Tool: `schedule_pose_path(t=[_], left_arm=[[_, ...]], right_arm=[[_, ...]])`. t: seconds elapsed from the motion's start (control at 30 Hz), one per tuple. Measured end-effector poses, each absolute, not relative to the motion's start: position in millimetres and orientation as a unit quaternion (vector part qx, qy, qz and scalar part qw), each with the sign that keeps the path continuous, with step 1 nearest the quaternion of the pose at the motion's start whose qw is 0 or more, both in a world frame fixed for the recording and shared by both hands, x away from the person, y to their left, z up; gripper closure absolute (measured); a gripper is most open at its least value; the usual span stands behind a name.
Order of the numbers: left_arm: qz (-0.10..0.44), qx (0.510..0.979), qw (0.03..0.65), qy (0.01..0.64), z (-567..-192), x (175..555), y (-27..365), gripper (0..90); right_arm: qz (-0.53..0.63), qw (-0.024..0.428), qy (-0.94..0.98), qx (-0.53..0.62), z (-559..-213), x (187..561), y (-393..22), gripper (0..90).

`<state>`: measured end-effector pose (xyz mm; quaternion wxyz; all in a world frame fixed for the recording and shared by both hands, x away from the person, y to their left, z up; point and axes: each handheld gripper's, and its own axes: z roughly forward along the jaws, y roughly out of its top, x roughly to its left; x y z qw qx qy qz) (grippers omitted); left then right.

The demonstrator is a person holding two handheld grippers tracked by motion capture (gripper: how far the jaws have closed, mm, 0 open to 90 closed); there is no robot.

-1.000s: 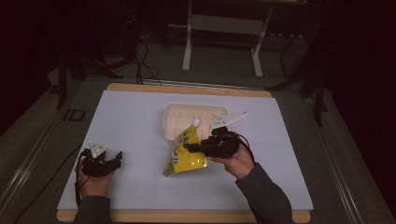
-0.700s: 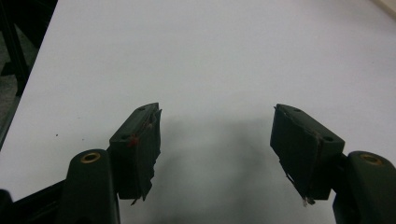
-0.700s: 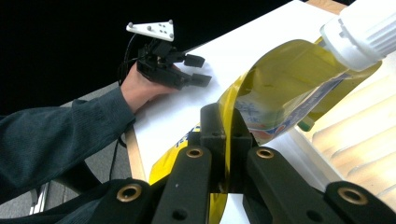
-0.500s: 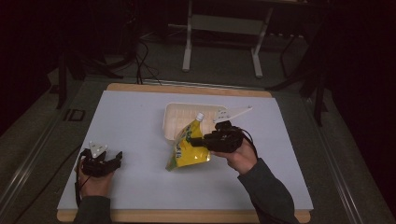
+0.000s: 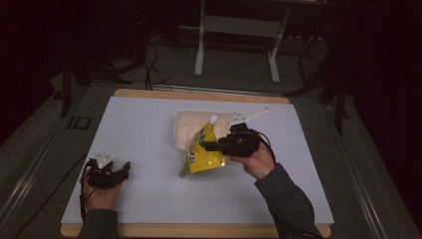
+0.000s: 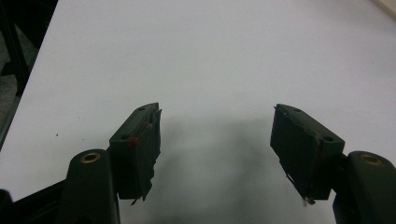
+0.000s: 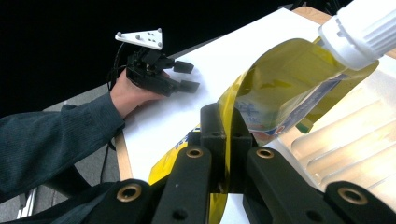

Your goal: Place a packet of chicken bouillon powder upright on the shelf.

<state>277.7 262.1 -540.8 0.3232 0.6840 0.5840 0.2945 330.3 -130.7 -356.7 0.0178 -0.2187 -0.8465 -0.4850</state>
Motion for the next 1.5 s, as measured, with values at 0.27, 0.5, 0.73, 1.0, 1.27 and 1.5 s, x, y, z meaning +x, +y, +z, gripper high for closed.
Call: schedule_pose_path(t=[0.27, 0.5, 0.73, 1.0, 1.27, 1.5], left_arm=[[0.294, 0.684, 0.324, 0.584, -540.8, 277.7, 262.2, 33.0], [0.294, 0.684, 0.323, 0.584, -540.8, 277.7, 262.1, 33.0], [0.294, 0.684, 0.325, 0.584, -540.7, 277.6, 262.4, 32.9], [0.293, 0.683, 0.325, 0.584, -540.7, 277.6, 262.6, 32.9], [0.293, 0.683, 0.326, 0.584, -540.7, 277.7, 262.6, 32.9], [0.293, 0.683, 0.326, 0.584, -540.7, 277.6, 262.6, 32.8]], right_arm=[[-0.475, 0.012, -0.853, -0.217, -355.5, 338.2, -125.9, 89.9], [-0.465, 0.007, -0.857, -0.220, -355.3, 345.1, -122.8, 89.9], [-0.452, -0.001, -0.863, -0.223, -357.4, 353.5, -118.3, 89.9], [-0.453, -0.004, -0.862, -0.226, -356.6, 360.9, -114.4, 89.9], [-0.449, -0.005, -0.862, -0.233, -355.4, 368.5, -110.5, 89.9], [-0.441, -0.011, -0.866, -0.234, -355.5, 373.6, -106.4, 89.9]])
